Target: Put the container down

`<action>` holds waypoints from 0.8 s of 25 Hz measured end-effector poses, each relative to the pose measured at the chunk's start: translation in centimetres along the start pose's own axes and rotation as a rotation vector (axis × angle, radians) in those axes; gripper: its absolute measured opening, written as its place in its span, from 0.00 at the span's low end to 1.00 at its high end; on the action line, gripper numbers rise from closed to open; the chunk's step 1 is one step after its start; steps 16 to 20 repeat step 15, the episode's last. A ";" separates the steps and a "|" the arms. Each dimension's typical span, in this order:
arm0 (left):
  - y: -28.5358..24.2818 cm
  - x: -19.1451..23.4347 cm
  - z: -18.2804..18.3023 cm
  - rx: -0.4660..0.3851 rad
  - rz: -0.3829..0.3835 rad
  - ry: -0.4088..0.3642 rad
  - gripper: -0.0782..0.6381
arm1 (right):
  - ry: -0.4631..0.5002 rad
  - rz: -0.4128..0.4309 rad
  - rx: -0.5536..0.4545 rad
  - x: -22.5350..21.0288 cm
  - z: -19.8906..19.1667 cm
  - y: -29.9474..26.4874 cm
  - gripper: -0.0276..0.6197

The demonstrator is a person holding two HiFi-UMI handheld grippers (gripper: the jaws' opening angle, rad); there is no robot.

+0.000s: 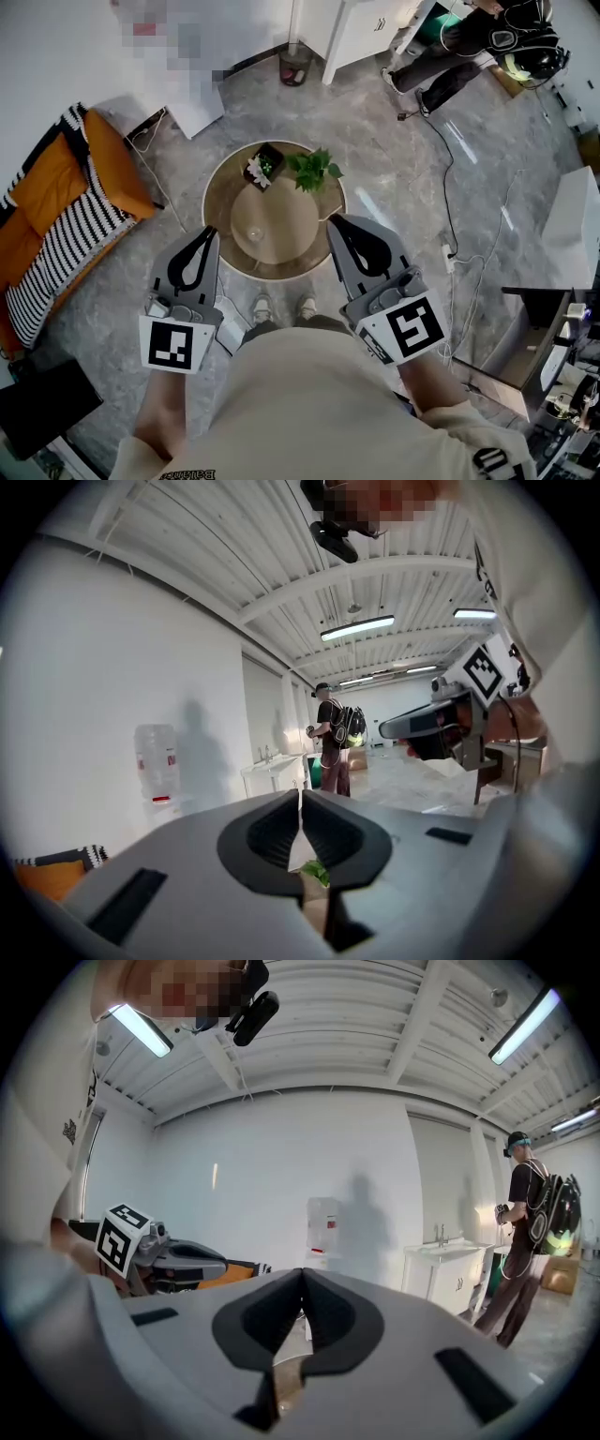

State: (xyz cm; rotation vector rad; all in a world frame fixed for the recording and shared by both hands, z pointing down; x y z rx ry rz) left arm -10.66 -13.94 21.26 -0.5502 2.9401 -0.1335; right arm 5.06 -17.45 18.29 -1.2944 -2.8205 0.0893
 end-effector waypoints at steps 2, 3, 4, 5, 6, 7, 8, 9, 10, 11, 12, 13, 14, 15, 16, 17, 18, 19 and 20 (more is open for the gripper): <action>0.1 -0.2 0.5 -0.008 0.004 -0.002 0.13 | -0.008 0.007 0.002 0.3 -0.1 0.2 0.04; 0.1 -0.4 0.7 -0.010 0.003 -0.003 0.13 | -0.013 0.012 0.002 0.4 -0.1 0.3 0.04; 0.2 -0.5 0.8 -0.010 0.001 -0.006 0.13 | -0.018 0.016 0.000 0.5 -0.1 0.3 0.04; 0.2 -0.7 0.8 -0.008 -0.004 -0.010 0.13 | -0.019 0.020 -0.002 0.6 -0.1 0.4 0.04; 0.1 -0.8 0.7 -0.005 -0.010 -0.014 0.13 | -0.015 0.024 -0.005 0.6 -0.1 0.4 0.04; 0.0 -1.0 0.6 -0.004 -0.017 -0.016 0.13 | -0.006 0.025 -0.008 0.7 0.0 0.4 0.04; -0.1 -1.0 0.5 -0.004 -0.022 -0.016 0.13 | 0.002 0.024 -0.011 0.6 0.0 0.3 0.04; -0.2 -1.1 0.5 -0.006 -0.024 -0.013 0.13 | 0.006 0.022 -0.015 0.6 0.1 0.3 0.04; -0.2 -1.1 0.4 -0.007 -0.023 -0.010 0.13 | 0.007 0.020 -0.018 0.5 0.2 0.4 0.04; -0.2 -1.2 0.5 -0.007 -0.022 -0.009 0.13 | 0.005 0.018 -0.021 0.4 0.3 0.4 0.04; -0.2 -1.2 0.5 -0.006 -0.021 -0.010 0.13 | 0.005 0.016 -0.023 0.4 0.3 0.5 0.04; -0.2 -1.4 0.6 -0.006 -0.022 -0.011 0.13 | 0.006 0.015 -0.024 0.3 0.4 0.6 0.04; -0.2 -1.5 0.7 -0.006 -0.023 -0.013 0.13 | 0.008 0.015 -0.024 0.2 0.4 0.7 0.04; -0.2 -1.6 0.8 -0.006 -0.025 -0.015 0.13 | 0.010 0.015 -0.024 0.1 0.5 0.8 0.04; -0.2 -1.6 0.8 -0.006 -0.025 -0.015 0.13 | 0.010 0.015 -0.024 0.1 0.5 0.8 0.04; -0.2 -1.6 0.8 -0.006 -0.025 -0.015 0.13 | 0.010 0.015 -0.024 0.1 0.5 0.8 0.04; -0.2 -1.6 0.8 -0.006 -0.025 -0.015 0.13 | 0.010 0.015 -0.024 0.1 0.5 0.8 0.04; -0.2 -1.6 0.8 -0.006 -0.025 -0.015 0.13 | 0.010 0.015 -0.024 0.1 0.5 0.8 0.04; -0.2 -1.6 0.8 -0.006 -0.025 -0.015 0.13 | 0.010 0.015 -0.024 0.1 0.5 0.8 0.04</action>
Point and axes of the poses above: the fingertips, and each gripper's own axes: y backward along the fingers, x to its left, z out of its top, the point moved 1 cm from there along y, backward along the fingers, and after that the axes turned 7 degrees about -x, right-handed, at the moved point
